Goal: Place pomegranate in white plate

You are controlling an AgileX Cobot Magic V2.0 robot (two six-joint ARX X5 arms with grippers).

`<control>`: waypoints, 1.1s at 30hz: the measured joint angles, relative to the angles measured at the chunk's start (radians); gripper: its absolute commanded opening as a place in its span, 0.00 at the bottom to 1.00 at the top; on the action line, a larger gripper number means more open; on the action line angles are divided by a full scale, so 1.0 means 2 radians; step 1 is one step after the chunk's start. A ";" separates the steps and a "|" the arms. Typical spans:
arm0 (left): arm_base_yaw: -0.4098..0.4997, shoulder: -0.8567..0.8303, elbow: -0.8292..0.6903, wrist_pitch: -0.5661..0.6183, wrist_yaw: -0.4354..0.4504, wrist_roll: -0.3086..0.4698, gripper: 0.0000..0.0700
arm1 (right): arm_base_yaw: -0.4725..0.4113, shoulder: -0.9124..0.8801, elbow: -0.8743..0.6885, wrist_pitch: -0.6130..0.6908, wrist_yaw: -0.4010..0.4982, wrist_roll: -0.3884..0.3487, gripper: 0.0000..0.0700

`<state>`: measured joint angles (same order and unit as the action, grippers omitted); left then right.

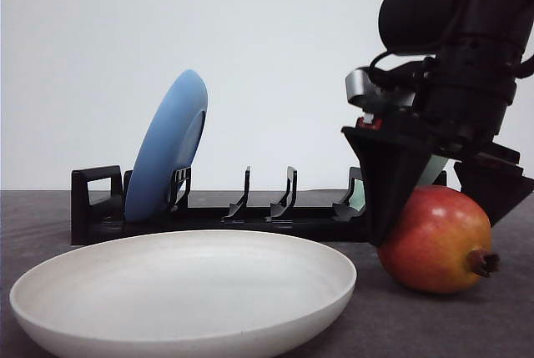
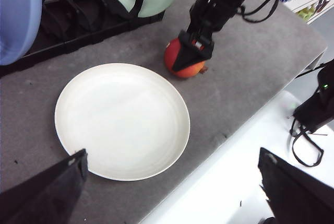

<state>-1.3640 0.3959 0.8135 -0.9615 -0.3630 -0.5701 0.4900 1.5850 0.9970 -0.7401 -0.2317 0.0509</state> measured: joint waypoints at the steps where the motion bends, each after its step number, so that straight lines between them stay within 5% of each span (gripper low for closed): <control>1: 0.000 -0.004 0.000 0.000 0.000 0.000 0.90 | 0.000 0.001 0.000 -0.002 0.000 0.000 0.93; 6: 0.000 -0.022 0.000 -0.001 0.000 0.000 0.90 | 0.000 0.001 0.000 -0.005 -0.001 0.000 0.61; 18: 0.000 -0.023 0.000 -0.013 -0.042 0.001 0.90 | 0.043 0.005 0.118 -0.105 0.006 0.027 0.60; 27: 0.000 -0.023 0.000 -0.013 -0.075 0.001 0.90 | 0.170 0.015 0.149 -0.036 -0.009 0.068 0.60; 33: 0.000 -0.023 0.000 -0.013 -0.079 0.001 0.90 | 0.229 0.068 0.149 -0.003 0.025 0.079 0.60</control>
<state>-1.3640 0.3492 0.8135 -0.9882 -0.5213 -0.5690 0.9478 1.7217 1.2953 -0.7455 -0.1820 0.2087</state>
